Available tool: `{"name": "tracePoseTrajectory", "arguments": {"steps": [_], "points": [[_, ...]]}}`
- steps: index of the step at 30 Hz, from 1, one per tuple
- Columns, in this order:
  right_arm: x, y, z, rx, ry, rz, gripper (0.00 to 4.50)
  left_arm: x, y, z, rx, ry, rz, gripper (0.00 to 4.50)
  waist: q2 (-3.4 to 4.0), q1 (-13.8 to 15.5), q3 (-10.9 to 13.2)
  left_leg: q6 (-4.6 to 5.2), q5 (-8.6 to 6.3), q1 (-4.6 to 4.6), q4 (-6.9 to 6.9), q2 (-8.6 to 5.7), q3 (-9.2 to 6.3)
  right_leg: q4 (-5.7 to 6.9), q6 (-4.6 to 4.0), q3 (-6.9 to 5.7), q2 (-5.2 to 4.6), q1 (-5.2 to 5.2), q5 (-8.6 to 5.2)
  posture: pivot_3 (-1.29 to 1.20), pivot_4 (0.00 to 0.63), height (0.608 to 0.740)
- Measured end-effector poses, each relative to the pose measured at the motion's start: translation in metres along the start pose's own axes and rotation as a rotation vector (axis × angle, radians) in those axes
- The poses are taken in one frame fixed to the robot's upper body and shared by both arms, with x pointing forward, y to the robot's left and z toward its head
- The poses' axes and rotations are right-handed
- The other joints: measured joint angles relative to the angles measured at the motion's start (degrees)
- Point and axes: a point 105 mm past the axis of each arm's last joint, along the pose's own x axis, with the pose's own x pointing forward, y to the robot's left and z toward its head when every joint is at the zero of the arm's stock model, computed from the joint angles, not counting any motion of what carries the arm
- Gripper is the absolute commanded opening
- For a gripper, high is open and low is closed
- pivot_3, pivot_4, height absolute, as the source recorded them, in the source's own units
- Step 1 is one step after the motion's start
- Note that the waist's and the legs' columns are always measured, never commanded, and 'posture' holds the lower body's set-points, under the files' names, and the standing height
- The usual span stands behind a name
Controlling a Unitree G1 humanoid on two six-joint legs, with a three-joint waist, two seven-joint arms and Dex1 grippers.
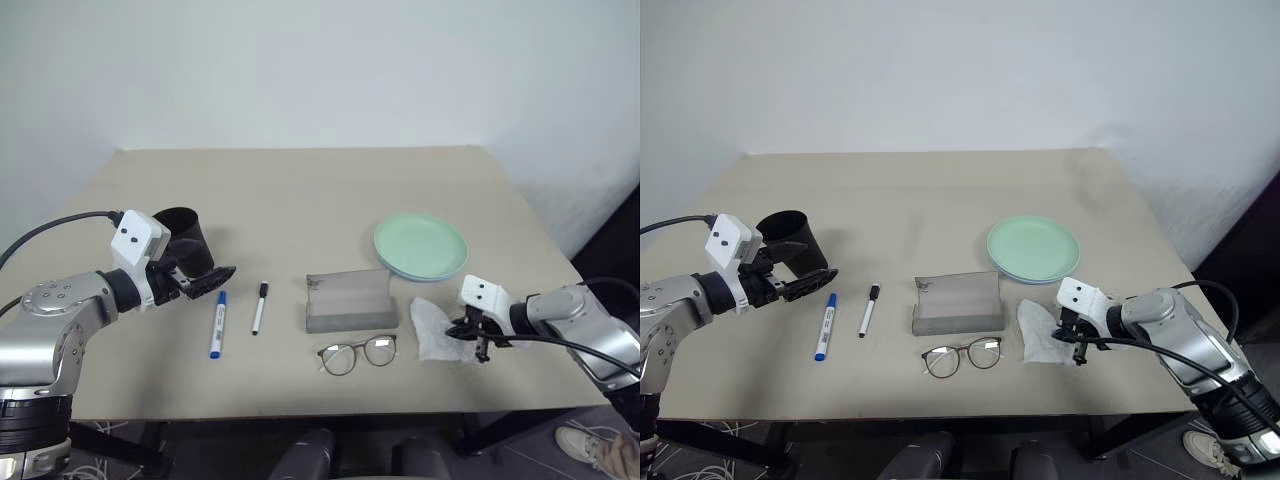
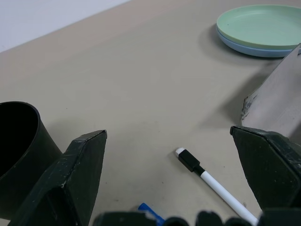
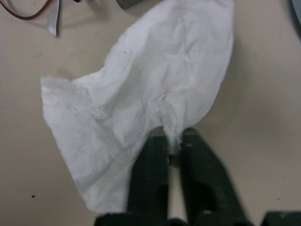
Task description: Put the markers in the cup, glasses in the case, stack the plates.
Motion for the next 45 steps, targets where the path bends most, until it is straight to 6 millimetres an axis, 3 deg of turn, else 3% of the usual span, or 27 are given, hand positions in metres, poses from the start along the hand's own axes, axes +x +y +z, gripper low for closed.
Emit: {"name": "tracePoseTrajectory", "arguments": {"steps": [7, 9, 13, 16, 20, 24, 28, 35, 38, 41, 45], "points": [[-0.004, -0.003, 0.016, -0.014, -0.051, 0.016, 0.05, 0.000, 0.000, 0.000, 0.000, 0.000, 0.000, 4.50, 0.00, 0.02, 0.00, 0.00, 0.00, 0.00, 0.00, 0.00, 0.00, -0.01, 0.09, 0.00, 0.00, 0.00, 0.05, 0.00, 0.000, 0.683], [-0.010, -0.010, 0.029, -0.020, -0.091, 0.007, 0.05, 0.000, 0.000, 0.000, 0.001, -0.001, 0.001, 4.50, 0.01, 0.00, 0.01, 0.00, 0.00, 0.00, 0.00, 0.00, 0.00, -0.01, 0.08, 0.00, 0.00, 0.00, 0.04, 0.00, 0.000, 0.683], [-0.032, -0.046, 0.069, -0.006, -0.221, -0.108, 0.05, 0.000, 0.001, 0.001, 0.003, -0.004, 0.002, 4.50, 0.01, -0.11, 0.01, 0.00, -0.01, 0.02, -0.01, 0.04, 0.03, -0.01, 0.05, -0.02, 0.02, -0.02, 0.05, 0.00, 0.000, 0.683], [-0.036, -0.070, 0.089, 0.036, -0.289, -0.189, 0.05, 0.000, 0.001, 0.002, 0.003, -0.006, 0.004, 4.50, -0.01, -0.09, -0.01, -0.02, -0.02, 0.04, -0.03, 0.04, 0.03, -0.02, 0.02, -0.02, 0.04, -0.05, 0.16, 0.00, 0.000, 0.683], [-0.025, -0.105, 0.087, 0.111, -0.261, -0.330, 0.05, 0.001, 0.001, 0.003, 0.005, -0.008, 0.002, 4.50, -0.01, 0.03, -0.01, -0.02, -0.01, 0.00, -0.02, 0.02, 0.02, -0.02, -0.20, -0.05, 0.09, -0.06, 0.31, 0.00, 0.000, 0.683], [-0.004, -0.123, 0.065, 0.152, -0.156, -0.414, 0.05, 0.002, 0.002, 0.003, 0.006, -0.010, 0.006, 4.50, -0.01, -0.08, -0.01, -0.03, 0.00, 0.02, -0.03, 0.02, 0.03, 0.00, -0.22, 0.00, 0.14, -0.11, 0.38, 0.00, 0.000, 0.683], [0.003, -0.131, 0.050, 0.141, -0.080, -0.455, 0.93, 0.002, 0.001, 0.004, 0.009, -0.011, 0.007, 4.50, 0.03, -0.24, 0.00, -0.03, 0.00, 0.01, -0.06, 0.02, 0.05, 0.02, -0.26, 0.03, 0.15, -0.17, 0.41, 0.00, 0.000, 0.683], [-0.003, -0.135, 0.056, 0.082, -0.090, -0.472, 3.44, 0.002, -0.003, 0.004, 0.010, -0.007, -0.009, 4.50, 0.04, -0.54, 0.00, -0.03, 0.00, 0.02, -0.06, 0.02, 0.04, 0.02, -0.25, 0.02, 0.16, -0.16, 0.41, 0.00, 0.000, 0.683], [-0.020, -0.141, 0.064, 0.084, -0.138, -0.476, 4.46, 0.006, -0.008, 0.005, 0.010, 0.000, -0.049, 4.50, 0.07, -0.48, 0.02, -0.03, 0.00, 0.01, -0.05, 0.02, 0.04, 0.02, -0.25, 0.01, 0.16, -0.15, 0.41, 0.00, 0.000, 0.683], [-0.046, -0.131, 0.087, 0.050, -0.276, -0.361, 4.46, 0.017, -0.024, 0.020, 0.022, -0.023, -0.144, 4.50, 0.07, -0.39, 0.03, -0.03, 0.00, -0.01, 0.00, 0.01, -0.04, -0.01, -0.22, -0.07, 0.16, -0.06, 0.40, 0.00, 0.000, 0.683], [-0.074, -0.101, 0.113, -0.084, -0.415, -0.166, 4.46, 0.036, -0.069, 0.040, 0.074, -0.063, -0.357, 4.50, 0.08, -0.74, 0.02, -0.02, -0.01, 0.03, 0.01, 0.02, 0.01, -0.09, 0.10, -0.05, 0.13, 0.07, 0.30, 0.00, 0.000, 0.683]]}}
